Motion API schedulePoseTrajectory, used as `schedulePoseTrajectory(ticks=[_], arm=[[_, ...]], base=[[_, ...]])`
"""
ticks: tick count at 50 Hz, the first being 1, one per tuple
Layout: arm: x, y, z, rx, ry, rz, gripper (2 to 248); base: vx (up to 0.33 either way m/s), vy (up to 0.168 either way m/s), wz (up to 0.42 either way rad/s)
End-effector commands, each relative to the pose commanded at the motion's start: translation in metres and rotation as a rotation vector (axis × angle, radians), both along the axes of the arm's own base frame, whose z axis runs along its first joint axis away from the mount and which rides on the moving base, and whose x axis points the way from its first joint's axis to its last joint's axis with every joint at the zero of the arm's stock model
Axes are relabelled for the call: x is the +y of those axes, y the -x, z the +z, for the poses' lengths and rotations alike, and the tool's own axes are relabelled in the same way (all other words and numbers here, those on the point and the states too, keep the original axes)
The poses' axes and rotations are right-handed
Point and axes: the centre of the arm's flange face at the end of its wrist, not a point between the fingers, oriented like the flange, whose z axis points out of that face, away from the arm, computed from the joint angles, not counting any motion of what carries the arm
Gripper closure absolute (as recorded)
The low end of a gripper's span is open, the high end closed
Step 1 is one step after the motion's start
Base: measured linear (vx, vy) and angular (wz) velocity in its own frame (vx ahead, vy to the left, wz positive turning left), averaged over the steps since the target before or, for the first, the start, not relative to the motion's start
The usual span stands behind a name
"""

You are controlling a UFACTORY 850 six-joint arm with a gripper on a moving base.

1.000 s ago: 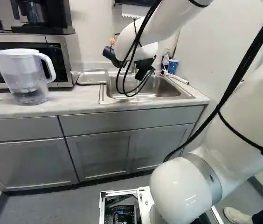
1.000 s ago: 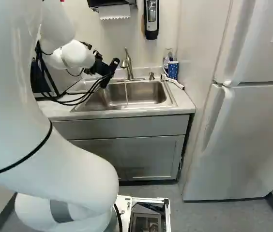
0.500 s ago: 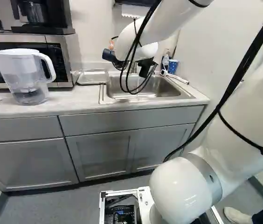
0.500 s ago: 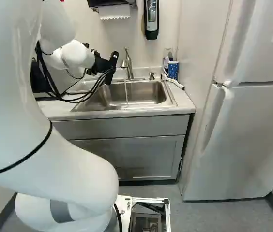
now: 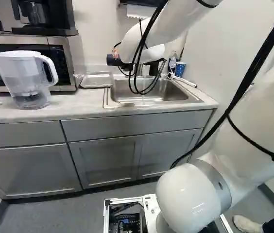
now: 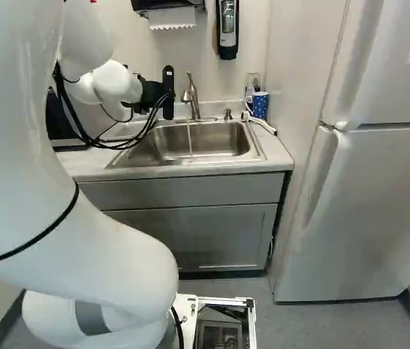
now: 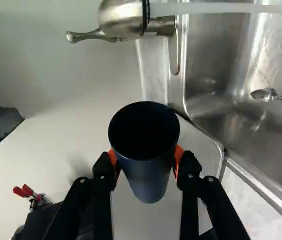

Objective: Rinse the cup and place it in the tray

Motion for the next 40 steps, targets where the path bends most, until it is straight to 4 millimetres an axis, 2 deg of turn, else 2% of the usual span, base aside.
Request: schedulePoseTrajectory(ticks=[40], arm=[[0.0000, 0.0000, 0.0000, -0.109, 0.386, 0.128, 128]], base=[[0.000, 0.000, 0.000]])
